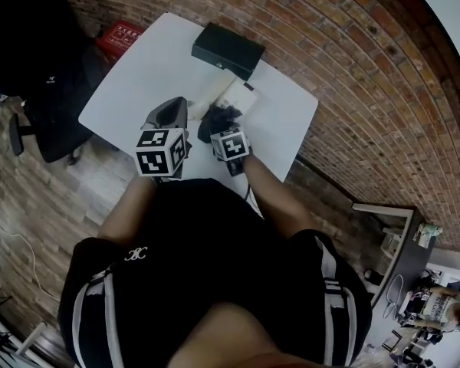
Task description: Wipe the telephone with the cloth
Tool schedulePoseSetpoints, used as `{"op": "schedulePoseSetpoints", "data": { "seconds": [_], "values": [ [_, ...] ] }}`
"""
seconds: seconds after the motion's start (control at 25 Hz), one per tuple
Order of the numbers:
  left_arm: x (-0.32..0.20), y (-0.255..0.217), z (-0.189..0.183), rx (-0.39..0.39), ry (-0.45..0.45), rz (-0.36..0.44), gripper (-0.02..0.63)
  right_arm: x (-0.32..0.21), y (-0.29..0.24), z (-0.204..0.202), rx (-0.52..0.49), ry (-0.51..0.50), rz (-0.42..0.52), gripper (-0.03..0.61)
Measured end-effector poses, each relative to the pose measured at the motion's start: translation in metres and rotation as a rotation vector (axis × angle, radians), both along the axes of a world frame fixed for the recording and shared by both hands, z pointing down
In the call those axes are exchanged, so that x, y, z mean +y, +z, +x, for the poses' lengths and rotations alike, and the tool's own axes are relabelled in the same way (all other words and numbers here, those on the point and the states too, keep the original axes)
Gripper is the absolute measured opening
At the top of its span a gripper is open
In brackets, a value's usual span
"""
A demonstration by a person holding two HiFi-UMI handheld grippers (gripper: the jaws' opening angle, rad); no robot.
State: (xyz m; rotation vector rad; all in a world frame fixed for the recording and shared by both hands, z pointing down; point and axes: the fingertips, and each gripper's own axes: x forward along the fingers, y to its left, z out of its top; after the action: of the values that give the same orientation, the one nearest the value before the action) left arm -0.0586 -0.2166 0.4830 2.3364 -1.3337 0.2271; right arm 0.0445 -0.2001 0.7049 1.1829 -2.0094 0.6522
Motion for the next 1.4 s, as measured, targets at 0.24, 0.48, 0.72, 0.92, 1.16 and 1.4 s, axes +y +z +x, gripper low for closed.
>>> {"op": "schedulePoseSetpoints", "data": {
  "seconds": [0.24,0.48,0.72,0.92,1.16,1.4],
  "values": [
    [0.001,-0.001,0.003,0.000,0.009,0.000,-0.008,0.015,-0.004,0.005,0.005,-0.017,0.005,0.077],
    [0.004,0.001,0.007,-0.003,0.013,-0.004,-0.008,0.024,-0.003,0.034,0.010,0.064,0.001,0.074],
    [0.010,0.003,0.009,-0.001,0.018,-0.017,-0.008,0.021,-0.005,0.042,0.036,0.112,0.012,0.072],
    [0.009,0.005,0.003,-0.002,0.006,-0.024,-0.008,0.016,-0.006,0.066,0.072,0.177,0.064,0.078],
    [0.009,0.007,0.006,0.014,0.001,-0.042,-0.008,0.003,-0.010,0.083,0.025,0.247,0.046,0.095],
    [0.012,0.009,0.007,0.011,-0.002,-0.048,-0.008,-0.008,-0.016,0.097,0.023,0.303,0.054,0.090]
  ]
}}
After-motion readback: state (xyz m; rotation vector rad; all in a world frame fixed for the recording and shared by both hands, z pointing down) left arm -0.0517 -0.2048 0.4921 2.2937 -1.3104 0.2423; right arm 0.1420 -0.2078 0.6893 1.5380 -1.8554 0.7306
